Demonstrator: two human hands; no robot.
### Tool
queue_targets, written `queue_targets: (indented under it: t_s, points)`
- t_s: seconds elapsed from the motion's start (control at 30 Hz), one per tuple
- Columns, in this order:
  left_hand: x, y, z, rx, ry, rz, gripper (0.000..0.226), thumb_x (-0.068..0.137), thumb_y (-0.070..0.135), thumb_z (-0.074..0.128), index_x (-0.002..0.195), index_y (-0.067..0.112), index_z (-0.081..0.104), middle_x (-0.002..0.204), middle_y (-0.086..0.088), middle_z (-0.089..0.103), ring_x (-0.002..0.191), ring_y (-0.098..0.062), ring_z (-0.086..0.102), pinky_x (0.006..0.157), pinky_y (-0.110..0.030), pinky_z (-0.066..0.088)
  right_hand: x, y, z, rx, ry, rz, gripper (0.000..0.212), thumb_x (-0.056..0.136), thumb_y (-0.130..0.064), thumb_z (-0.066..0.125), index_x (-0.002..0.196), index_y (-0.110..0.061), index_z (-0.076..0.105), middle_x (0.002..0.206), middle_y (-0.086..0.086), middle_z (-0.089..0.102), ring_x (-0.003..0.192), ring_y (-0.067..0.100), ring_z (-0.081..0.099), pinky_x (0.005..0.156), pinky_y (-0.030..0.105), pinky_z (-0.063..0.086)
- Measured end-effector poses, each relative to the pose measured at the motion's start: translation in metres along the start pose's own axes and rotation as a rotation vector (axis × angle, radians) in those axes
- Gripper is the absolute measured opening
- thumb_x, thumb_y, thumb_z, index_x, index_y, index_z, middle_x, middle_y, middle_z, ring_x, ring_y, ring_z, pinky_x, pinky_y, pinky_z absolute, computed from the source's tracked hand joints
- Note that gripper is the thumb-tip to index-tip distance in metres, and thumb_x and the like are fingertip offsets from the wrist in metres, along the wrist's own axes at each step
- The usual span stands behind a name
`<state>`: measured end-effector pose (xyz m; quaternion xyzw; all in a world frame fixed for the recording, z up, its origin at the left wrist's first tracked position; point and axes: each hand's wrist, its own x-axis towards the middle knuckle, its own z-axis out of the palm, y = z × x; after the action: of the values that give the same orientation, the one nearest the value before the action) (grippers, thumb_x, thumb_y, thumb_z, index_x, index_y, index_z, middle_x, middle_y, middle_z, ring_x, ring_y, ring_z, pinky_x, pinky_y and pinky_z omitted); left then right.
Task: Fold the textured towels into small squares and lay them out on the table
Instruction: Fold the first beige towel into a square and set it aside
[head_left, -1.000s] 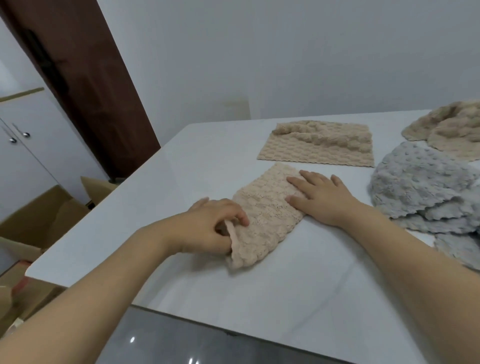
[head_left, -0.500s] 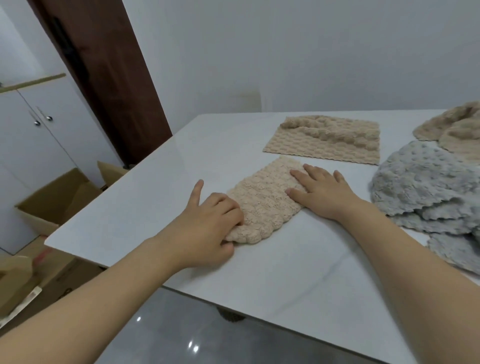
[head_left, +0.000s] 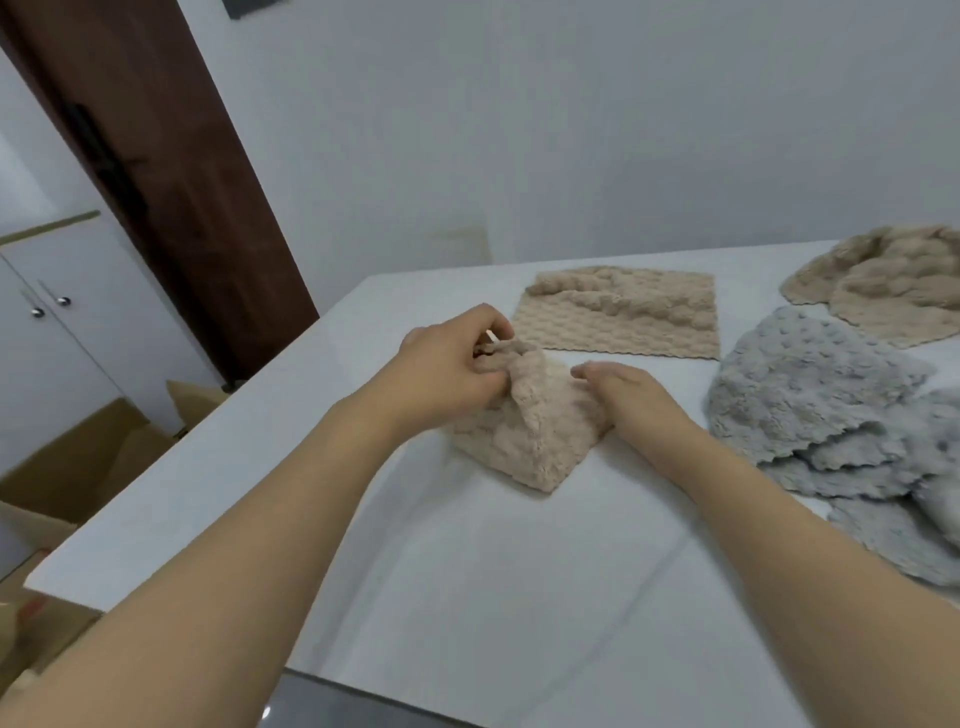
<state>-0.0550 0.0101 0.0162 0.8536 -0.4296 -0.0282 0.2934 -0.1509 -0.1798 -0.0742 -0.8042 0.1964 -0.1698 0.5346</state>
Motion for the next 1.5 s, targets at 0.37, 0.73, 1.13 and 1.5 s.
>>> queue_targets:
  t_s: [0.37, 0.73, 1.13, 1.5]
  points:
    - [0.044, -0.054, 0.069, -0.223, 0.112, -0.183, 0.039, 0.074, 0.052, 0.058, 0.112, 0.043, 0.057, 0.107, 0.019, 0.059, 0.101, -0.009, 0.058, 0.099, -0.043, 0.047, 0.002, -0.006, 0.002, -0.298, 0.147, -0.018, 0.058, 0.079, -0.066, 0.048, 0.064, -0.011, 0.053, 0.068, -0.003, 0.062, 0.074, 0.022, 0.060, 0.076, 0.039, 0.047]
    - [0.041, -0.056, 0.051, -0.062, 0.031, -0.269, 0.015, 0.078, 0.041, 0.057, 0.081, 0.027, 0.062, 0.085, 0.009, 0.064, 0.091, -0.015, 0.057, 0.095, -0.046, 0.046, -0.008, -0.008, 0.016, -0.788, 0.270, -0.053, 0.060, 0.073, -0.075, 0.019, 0.077, -0.025, 0.051, 0.090, -0.007, 0.045, 0.093, 0.020, 0.039, 0.092, 0.038, 0.028]
    - [0.044, -0.057, 0.056, -0.339, -0.001, -0.263, 0.012, 0.085, 0.016, 0.070, 0.093, 0.022, 0.065, 0.079, 0.003, 0.058, 0.072, -0.013, 0.056, 0.070, -0.032, 0.047, -0.019, -0.012, 0.009, -0.324, 0.142, -0.175, 0.006, 0.078, -0.027, 0.058, 0.079, -0.024, 0.053, 0.060, -0.008, 0.055, 0.059, 0.008, 0.046, 0.057, 0.024, 0.034]
    - [0.036, -0.052, 0.046, -0.644, -0.243, -0.115, 0.011, 0.095, 0.021, 0.061, 0.101, 0.029, 0.056, 0.090, -0.005, 0.059, 0.079, -0.019, 0.054, 0.071, -0.033, 0.043, -0.012, -0.008, 0.008, -0.057, 0.179, -0.180, 0.024, 0.081, -0.002, 0.048, 0.077, -0.025, 0.053, 0.062, -0.009, 0.052, 0.051, 0.005, 0.040, 0.053, 0.023, 0.037]
